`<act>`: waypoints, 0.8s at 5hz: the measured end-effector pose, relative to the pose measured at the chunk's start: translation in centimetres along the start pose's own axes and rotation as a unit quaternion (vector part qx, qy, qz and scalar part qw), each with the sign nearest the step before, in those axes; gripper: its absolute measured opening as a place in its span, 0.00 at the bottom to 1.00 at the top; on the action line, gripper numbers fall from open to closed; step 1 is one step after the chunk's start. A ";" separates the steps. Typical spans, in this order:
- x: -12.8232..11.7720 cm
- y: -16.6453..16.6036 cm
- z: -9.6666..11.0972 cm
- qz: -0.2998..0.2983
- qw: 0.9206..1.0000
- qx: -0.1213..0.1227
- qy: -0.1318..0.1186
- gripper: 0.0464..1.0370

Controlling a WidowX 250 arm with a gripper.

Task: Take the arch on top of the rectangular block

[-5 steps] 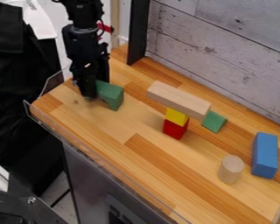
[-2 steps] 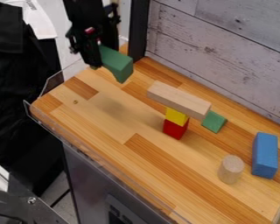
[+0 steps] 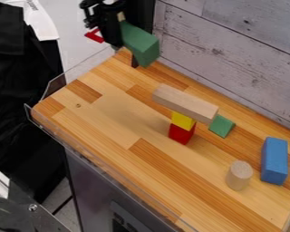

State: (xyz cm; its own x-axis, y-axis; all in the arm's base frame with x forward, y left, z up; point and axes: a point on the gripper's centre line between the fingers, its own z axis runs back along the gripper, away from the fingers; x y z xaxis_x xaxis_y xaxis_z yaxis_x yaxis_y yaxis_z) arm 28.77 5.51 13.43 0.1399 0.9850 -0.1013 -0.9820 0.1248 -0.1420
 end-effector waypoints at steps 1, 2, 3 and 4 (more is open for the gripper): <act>-1.9 -0.5 -0.3 -0.014 1.000 0.006 0.006 0.53; -3.4 -1.1 -0.1 -0.028 0.999 0.001 0.017 0.53; -4.9 -1.5 -1.1 -0.027 0.999 0.020 0.025 0.53; -5.9 -1.6 -1.6 -0.015 0.999 0.027 0.025 0.53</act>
State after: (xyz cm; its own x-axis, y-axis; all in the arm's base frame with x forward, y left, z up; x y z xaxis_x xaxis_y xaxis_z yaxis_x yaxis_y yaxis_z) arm 29.74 -0.68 12.68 0.1749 0.9737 -0.1460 -0.9823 0.1624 -0.0932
